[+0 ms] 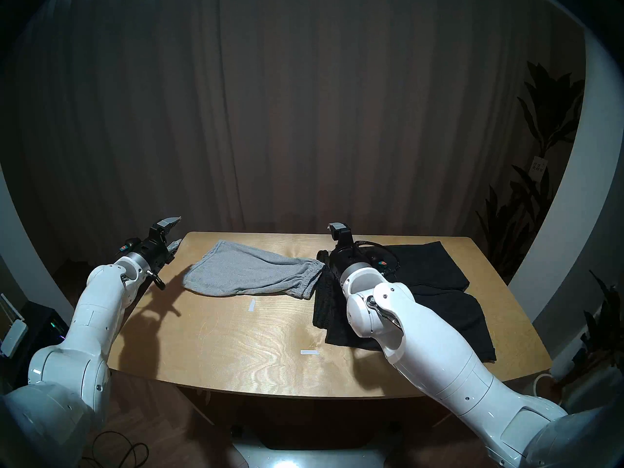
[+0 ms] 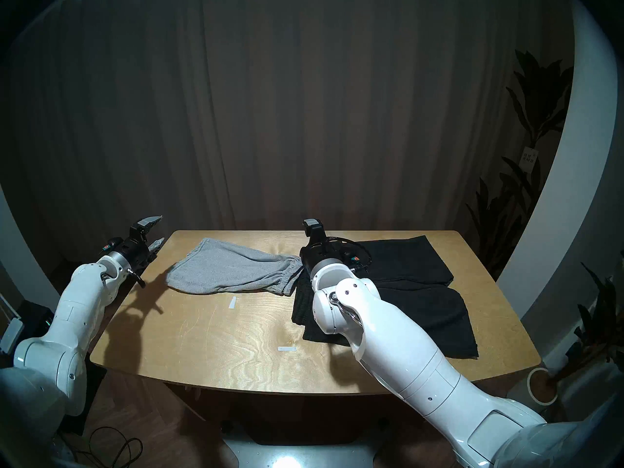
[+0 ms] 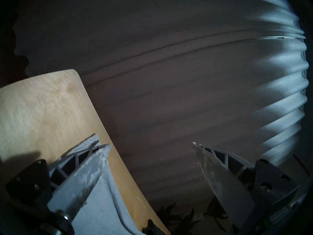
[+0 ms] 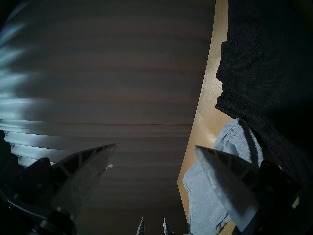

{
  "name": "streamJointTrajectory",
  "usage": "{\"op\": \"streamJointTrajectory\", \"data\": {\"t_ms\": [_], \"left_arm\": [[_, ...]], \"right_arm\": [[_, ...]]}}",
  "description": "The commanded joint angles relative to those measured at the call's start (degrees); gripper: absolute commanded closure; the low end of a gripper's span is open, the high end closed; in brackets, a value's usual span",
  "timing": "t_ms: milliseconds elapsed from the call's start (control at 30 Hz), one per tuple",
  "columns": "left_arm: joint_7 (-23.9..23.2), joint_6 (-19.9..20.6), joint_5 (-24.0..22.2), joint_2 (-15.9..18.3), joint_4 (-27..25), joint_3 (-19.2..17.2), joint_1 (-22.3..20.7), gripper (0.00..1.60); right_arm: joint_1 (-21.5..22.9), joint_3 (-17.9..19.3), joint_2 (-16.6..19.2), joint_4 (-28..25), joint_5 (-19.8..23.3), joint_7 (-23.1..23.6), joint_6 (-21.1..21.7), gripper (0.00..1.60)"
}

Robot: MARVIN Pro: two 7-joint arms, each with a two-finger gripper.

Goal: Fold pants twice and stack them

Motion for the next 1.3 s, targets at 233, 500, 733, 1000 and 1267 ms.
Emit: {"op": "streamJointTrajectory", "data": {"t_ms": [233,500,733,1000,1267], "left_arm": [[-4.77,2.09,-2.97,1.93,-11.77,-3.51,9.93,0.0],[-3.01,1.43,-4.41,0.3,-16.07,-5.07,15.4,0.0],[-2.81,0.54,-5.85,-1.96,-21.12,-5.85,19.13,0.0],[-1.43,-1.8,-7.05,-3.89,-27.3,-7.31,24.08,0.0],[1.72,-5.28,-6.67,-4.79,-32.78,-8.76,28.24,0.0]], "right_arm": [[-3.29,1.01,1.71,-5.25,0.42,1.14,-1.19,0.0],[-4.16,1.0,2.02,-5.37,0.94,0.97,-1.03,0.0],[-4.51,0.92,2.01,-5.32,2.2,0.98,-0.63,0.0],[-5.51,0.53,2.0,-4.67,3.75,0.79,0.12,0.0],[-6.12,0.23,1.61,-4.3,5.0,0.67,0.38,0.0]]}}
